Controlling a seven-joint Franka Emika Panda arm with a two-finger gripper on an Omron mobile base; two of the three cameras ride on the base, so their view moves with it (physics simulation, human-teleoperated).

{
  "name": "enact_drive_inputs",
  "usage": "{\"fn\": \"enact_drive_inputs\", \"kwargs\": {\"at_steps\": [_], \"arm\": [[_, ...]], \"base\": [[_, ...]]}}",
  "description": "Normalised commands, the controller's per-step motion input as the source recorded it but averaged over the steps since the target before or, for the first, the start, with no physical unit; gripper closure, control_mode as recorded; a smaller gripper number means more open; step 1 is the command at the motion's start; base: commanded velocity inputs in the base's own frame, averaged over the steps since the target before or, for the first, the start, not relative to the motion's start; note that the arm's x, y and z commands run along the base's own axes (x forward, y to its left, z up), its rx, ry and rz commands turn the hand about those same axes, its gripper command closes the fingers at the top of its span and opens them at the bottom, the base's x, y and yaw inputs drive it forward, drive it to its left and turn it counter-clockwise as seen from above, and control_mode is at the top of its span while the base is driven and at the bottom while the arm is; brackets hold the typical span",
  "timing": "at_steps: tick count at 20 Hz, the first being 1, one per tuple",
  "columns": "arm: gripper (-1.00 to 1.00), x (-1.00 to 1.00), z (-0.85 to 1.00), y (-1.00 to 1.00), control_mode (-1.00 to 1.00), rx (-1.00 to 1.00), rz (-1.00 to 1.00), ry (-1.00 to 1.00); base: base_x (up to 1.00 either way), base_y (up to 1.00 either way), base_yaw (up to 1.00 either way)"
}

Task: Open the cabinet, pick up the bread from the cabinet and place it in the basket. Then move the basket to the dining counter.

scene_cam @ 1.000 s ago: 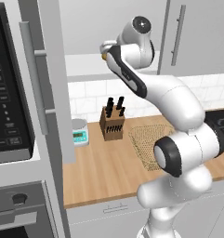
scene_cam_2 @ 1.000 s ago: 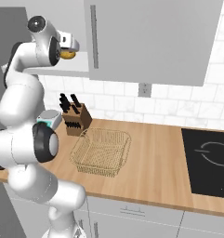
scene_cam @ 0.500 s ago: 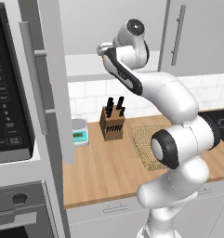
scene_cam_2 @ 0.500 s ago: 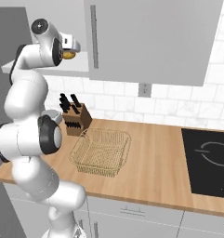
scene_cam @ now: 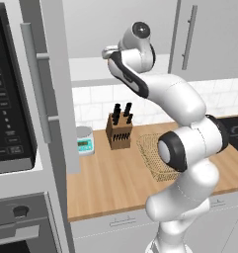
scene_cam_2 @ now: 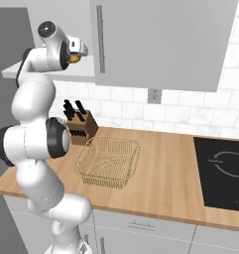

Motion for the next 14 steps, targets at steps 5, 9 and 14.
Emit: {"fn": "enact_drive_inputs", "kwargs": {"at_steps": [5, 9, 14], "arm": [[-1.00, 0.18, -0.07, 0.02, -1.00, 0.00, 0.00, 0.00], [-1.00, 0.17, -0.10, 0.04, -1.00, -0.01, 0.00, 0.00], [-1.00, 0.18, -0.12, 0.05, -1.00, -0.01, 0.00, 0.00]], "base": [[0.00, 0.00, 0.00], [0.00, 0.00, 0.00], [0.00, 0.00, 0.00]]}}
